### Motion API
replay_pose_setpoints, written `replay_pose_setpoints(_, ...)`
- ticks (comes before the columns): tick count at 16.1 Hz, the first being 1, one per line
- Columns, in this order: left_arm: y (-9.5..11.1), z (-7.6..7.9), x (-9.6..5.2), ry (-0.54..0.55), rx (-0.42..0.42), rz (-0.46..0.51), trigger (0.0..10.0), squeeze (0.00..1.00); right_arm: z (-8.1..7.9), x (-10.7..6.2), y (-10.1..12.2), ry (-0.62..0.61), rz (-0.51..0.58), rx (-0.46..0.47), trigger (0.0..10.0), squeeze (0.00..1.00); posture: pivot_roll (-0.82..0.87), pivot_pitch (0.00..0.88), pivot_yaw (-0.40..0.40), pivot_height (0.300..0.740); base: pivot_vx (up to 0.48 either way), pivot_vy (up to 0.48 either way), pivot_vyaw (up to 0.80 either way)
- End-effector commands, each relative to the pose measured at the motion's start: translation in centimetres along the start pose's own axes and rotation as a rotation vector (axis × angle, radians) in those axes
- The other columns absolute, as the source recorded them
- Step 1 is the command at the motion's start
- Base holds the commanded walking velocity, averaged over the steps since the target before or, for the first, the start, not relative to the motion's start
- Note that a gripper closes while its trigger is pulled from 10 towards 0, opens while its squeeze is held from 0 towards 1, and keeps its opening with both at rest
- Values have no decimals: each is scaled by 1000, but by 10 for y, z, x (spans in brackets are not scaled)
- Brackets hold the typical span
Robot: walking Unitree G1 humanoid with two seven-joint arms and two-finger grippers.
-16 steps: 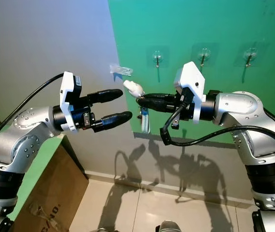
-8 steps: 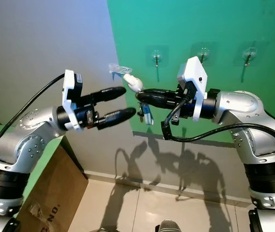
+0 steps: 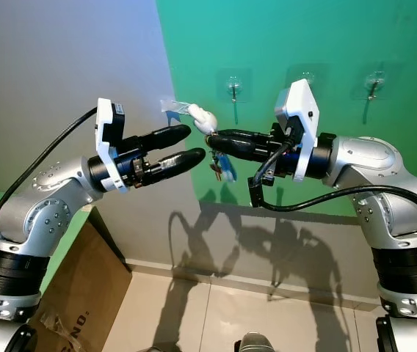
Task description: Hang keys on a hook
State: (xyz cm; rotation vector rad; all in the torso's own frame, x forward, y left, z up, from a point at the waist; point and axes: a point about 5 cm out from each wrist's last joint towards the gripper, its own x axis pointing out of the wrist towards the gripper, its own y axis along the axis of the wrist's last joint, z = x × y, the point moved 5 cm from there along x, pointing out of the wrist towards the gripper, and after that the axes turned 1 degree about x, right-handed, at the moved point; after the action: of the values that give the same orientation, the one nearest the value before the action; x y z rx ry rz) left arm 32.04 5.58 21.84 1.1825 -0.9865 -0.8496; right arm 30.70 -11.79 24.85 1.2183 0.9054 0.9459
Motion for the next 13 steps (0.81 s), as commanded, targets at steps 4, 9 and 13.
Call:
replay_pose_setpoints(4,2,-1,-1,-5,23,-12,0,0,-1,4,18,15,52,-3,0,0,-276,53,132,736,0,0,0)
replay_pose_setpoints(9,2,-3,-2,13,31,-17,10000,0,0,3,21,5,64,2,0,0,-277,55,132,736,0,0,0)
replay_pose_setpoints(13,2,-5,-2,18,51,-23,10000,0,1,3,22,-1,64,8,0,0,-275,52,132,736,0,0,0)
